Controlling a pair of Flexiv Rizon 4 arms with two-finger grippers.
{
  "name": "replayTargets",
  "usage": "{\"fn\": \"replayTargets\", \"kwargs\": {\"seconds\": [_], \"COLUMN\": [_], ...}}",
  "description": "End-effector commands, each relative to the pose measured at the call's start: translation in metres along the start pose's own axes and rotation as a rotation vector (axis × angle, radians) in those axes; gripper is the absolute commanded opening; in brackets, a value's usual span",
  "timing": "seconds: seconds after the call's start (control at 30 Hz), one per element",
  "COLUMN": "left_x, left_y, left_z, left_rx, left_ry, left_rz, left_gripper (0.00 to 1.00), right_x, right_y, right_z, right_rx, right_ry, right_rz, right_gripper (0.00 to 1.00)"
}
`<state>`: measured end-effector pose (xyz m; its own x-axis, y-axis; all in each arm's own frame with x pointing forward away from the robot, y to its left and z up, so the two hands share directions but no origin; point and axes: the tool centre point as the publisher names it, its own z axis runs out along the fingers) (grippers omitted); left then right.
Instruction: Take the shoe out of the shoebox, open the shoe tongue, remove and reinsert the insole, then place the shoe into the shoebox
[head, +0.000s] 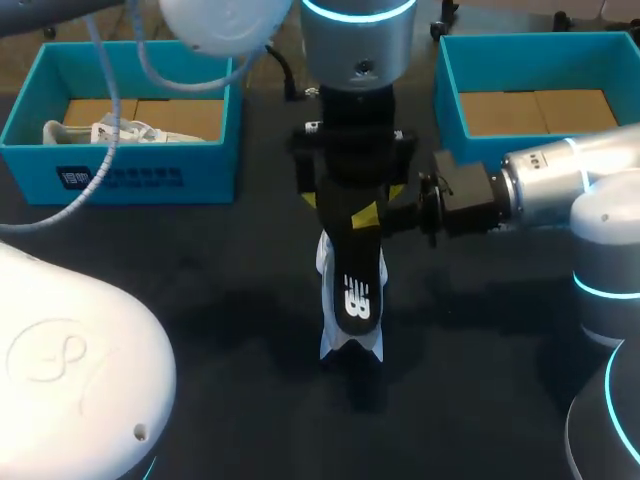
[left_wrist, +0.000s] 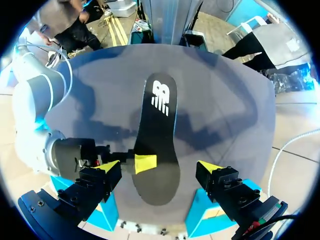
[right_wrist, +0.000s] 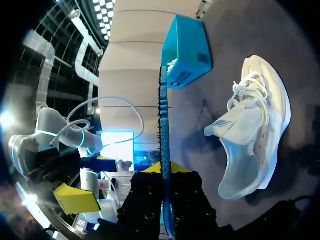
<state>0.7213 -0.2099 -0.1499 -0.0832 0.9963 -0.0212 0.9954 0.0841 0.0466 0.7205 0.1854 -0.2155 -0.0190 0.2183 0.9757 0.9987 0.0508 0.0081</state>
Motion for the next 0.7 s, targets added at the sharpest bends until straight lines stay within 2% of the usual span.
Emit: {"fn": "replayTargets", "kwargs": {"seconds": [0.03,0.43,0.7], "left_x": [0.005,0.012,0.015], "left_y": [0.001,0.002,0.007], "left_z": [0.001,0.004,0.004], "left_rx": [0.006,-0.003,-0.018], "left_ry": [-0.027,-0.038,-0.051], "left_rz": [0.019,0.037,0.036], "left_gripper": [1.00,1.00,1.00], "right_x": [0.001,0.004,0.004], "right_y": [0.005,0.006,0.006], "right_z": [0.002,0.001,0.001], "right_rx": [0.016,0.041,0.028], "right_ry": [-0.006,-0.021,-0.014], "right_rz": [0.002,-0.009,-0.013], "right_gripper": [0.00,0.00,0.00]}}
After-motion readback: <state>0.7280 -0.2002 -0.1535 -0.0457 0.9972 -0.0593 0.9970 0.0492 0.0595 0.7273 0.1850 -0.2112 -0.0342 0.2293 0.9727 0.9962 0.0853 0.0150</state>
